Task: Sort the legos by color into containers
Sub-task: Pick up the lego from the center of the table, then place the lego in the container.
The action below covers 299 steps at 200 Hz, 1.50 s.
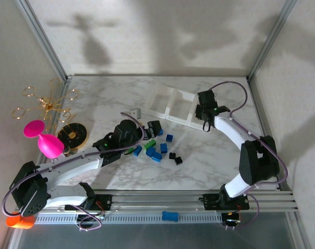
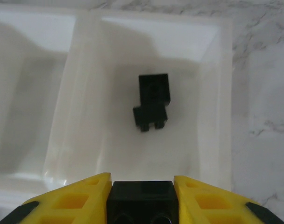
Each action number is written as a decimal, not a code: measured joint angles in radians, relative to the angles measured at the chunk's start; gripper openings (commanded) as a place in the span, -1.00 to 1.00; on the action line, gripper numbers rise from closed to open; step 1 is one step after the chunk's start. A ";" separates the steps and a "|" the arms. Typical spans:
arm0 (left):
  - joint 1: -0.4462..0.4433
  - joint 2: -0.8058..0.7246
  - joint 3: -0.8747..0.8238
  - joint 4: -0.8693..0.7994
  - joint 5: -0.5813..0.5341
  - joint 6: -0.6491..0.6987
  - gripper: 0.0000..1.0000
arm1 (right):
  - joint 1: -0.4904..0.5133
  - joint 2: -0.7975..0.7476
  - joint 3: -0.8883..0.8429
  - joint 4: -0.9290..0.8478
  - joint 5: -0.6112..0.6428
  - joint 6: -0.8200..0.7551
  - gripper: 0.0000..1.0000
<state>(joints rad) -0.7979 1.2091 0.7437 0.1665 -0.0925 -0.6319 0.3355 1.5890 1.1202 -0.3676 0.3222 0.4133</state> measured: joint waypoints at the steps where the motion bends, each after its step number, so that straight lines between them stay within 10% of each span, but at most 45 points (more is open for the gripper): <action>1: 0.000 0.001 0.001 0.000 0.000 0.000 0.99 | -0.001 0.002 0.002 0.001 0.000 0.000 -0.29; 164: 0.000 0.053 0.034 0.039 0.015 0.023 0.99 | -0.055 0.272 0.180 0.087 -0.008 -0.059 -0.08; 299: 0.000 -0.064 0.004 0.013 -0.002 0.025 0.99 | 0.083 -0.080 -0.048 0.056 -0.146 -0.021 0.03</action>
<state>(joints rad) -0.7975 1.1454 0.7475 0.1795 -0.0940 -0.6067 0.4187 1.5085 1.0725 -0.3119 0.1764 0.3920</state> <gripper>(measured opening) 0.995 0.513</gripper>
